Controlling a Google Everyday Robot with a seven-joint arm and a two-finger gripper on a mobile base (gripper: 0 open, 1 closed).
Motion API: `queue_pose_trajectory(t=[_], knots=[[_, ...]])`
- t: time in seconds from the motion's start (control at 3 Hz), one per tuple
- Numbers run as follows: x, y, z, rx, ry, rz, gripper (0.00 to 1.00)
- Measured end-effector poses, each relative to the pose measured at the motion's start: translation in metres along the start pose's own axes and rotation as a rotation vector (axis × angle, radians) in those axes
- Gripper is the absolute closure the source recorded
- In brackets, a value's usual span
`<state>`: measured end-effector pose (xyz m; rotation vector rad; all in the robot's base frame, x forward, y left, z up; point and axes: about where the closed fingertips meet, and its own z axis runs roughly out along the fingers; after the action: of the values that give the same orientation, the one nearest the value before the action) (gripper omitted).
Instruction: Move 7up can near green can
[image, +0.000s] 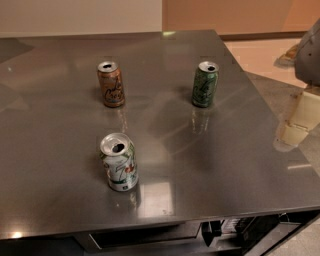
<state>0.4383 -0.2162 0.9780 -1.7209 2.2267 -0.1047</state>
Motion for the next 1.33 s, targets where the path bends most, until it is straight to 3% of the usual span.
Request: queue_pose_trajectory(t=[0.33, 0.67, 1.33], knots=[[0.0, 0.0, 0.0, 0.0, 0.0, 0.0, 0.0], [-0.017, 0.005, -0.003, -0.025, -0.042, -0.028, 0.0], [-0.081, 0.035, 0.008, -0.095, -0.227, -0.113, 0.0]])
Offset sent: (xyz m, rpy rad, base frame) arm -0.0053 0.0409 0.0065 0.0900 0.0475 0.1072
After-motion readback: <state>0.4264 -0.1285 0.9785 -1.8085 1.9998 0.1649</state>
